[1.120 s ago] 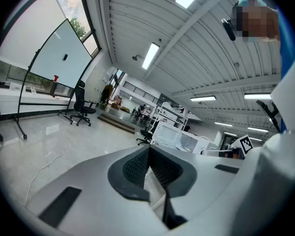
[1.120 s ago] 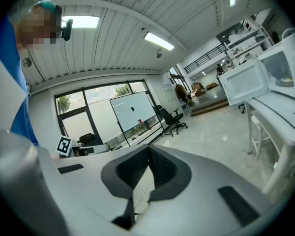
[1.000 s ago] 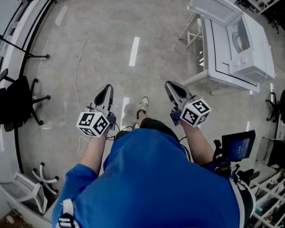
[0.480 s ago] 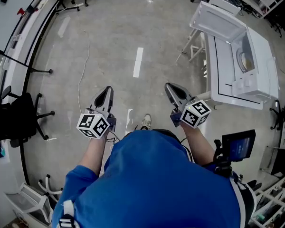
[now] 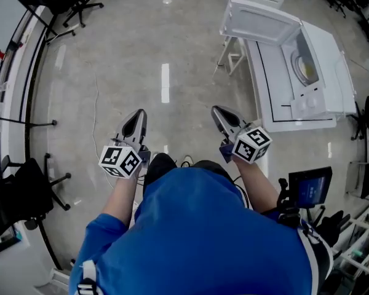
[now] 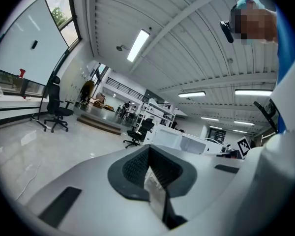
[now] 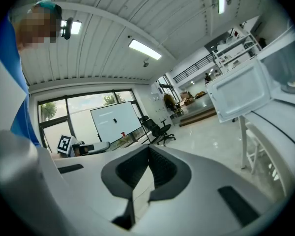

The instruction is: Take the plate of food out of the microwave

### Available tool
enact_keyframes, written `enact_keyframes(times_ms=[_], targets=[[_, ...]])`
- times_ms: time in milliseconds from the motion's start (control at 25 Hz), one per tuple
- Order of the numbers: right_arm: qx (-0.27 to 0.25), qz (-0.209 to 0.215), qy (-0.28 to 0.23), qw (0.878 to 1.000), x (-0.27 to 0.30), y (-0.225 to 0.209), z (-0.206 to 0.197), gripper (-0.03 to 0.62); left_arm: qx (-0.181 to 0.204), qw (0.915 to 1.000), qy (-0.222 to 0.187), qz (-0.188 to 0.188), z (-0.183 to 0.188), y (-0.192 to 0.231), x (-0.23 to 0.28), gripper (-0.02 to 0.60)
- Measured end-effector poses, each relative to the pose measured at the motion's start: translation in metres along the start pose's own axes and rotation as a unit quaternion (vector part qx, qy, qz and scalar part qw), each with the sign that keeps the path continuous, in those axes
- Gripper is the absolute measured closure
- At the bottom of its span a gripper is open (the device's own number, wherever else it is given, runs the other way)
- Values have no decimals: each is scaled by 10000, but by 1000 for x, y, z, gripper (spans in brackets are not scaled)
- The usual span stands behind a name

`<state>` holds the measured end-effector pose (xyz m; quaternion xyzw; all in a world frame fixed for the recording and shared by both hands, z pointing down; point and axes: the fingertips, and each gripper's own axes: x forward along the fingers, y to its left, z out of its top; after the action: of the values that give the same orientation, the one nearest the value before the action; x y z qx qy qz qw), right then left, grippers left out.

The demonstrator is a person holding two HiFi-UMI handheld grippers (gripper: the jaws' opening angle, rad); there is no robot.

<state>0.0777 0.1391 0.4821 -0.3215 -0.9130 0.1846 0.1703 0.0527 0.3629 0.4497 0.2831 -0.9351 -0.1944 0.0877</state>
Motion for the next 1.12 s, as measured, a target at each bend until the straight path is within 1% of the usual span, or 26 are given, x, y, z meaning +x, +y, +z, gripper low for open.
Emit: enact_keyframes(times_ms=[120, 240, 320, 440, 560, 720, 880, 960, 1120], targets=[[108, -361, -131, 9992, -3, -22, 4, 592, -9, 9992, 167, -376, -1, 0, 35, 572], [139, -737, -305, 9967, 1, -44, 13, 592, -17, 9962, 329, -807, -3, 2, 75, 572], [216, -1031, -464, 9934, 5, -58, 22, 592, -36, 9927, 482, -1105, -4, 4, 104, 572], [279, -1445, -643, 9870, 13, -72, 35, 592, -49, 9845, 715, -1603, -2, 8, 147, 572], [293, -1839, -799, 9793, 23, -85, 49, 592, -38, 9745, 866, -2068, 7, 9, 189, 572], [438, -2383, -1032, 9647, 30, -99, 58, 592, -29, 9586, 1079, -2635, 15, 8, 231, 572], [520, -2833, -1194, 9501, 36, -108, 62, 592, -57, 9438, 1279, -3048, 16, 12, 263, 572], [565, -3095, -1320, 9400, 35, -110, 63, 592, -58, 9341, 1401, -3284, 15, 11, 275, 572], [627, -3596, -1604, 9171, 31, -114, 65, 592, 10, 9106, 1646, -3792, 8, 1, 302, 572]])
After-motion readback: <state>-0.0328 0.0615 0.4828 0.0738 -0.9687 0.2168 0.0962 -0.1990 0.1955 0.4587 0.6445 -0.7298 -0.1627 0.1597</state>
